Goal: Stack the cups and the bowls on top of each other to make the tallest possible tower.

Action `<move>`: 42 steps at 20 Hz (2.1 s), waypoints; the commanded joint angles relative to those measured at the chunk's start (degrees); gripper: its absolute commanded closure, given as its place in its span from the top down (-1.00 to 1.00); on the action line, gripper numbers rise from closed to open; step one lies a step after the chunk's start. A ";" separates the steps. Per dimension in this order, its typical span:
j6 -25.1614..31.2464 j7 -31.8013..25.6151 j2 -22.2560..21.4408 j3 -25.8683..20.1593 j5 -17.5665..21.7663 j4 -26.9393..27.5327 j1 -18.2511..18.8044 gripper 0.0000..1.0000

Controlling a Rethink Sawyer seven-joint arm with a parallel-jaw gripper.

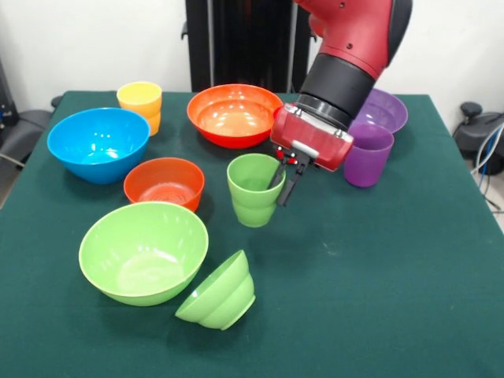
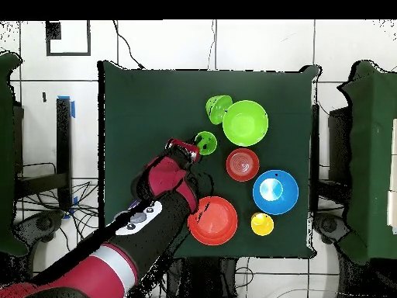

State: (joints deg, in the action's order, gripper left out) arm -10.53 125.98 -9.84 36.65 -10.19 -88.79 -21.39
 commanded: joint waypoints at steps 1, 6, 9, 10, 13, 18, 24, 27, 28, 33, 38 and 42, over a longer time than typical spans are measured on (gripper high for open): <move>-5.91 9.59 2.18 -3.93 -5.78 2.01 0.49 -1.00; -6.55 9.10 1.52 -5.47 -7.29 1.32 1.09 -1.00; -6.64 8.66 1.60 -5.97 -7.91 1.40 1.33 -1.00; -6.65 8.76 1.53 -6.18 -8.18 1.30 1.38 -1.00; -5.86 8.37 1.43 -6.26 -8.58 1.14 1.11 -1.00; -4.86 8.90 3.04 -5.42 -12.76 1.64 -0.91 -1.00; -2.08 8.38 5.76 -4.46 -19.61 2.87 -4.44 -1.00; -1.81 7.84 5.25 -5.50 -19.82 2.01 -4.94 -1.00; -1.66 7.87 4.51 -6.03 -19.59 1.31 -5.09 -1.00; -2.81 8.23 5.74 -7.28 -20.42 0.88 -5.66 -1.00; -2.83 8.08 7.39 -7.27 -21.63 1.54 -6.10 -1.00; -2.85 7.72 7.31 -7.25 -21.38 1.49 -5.84 -1.00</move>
State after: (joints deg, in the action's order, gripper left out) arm -17.16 125.98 -4.95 36.76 -29.62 -88.78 -27.26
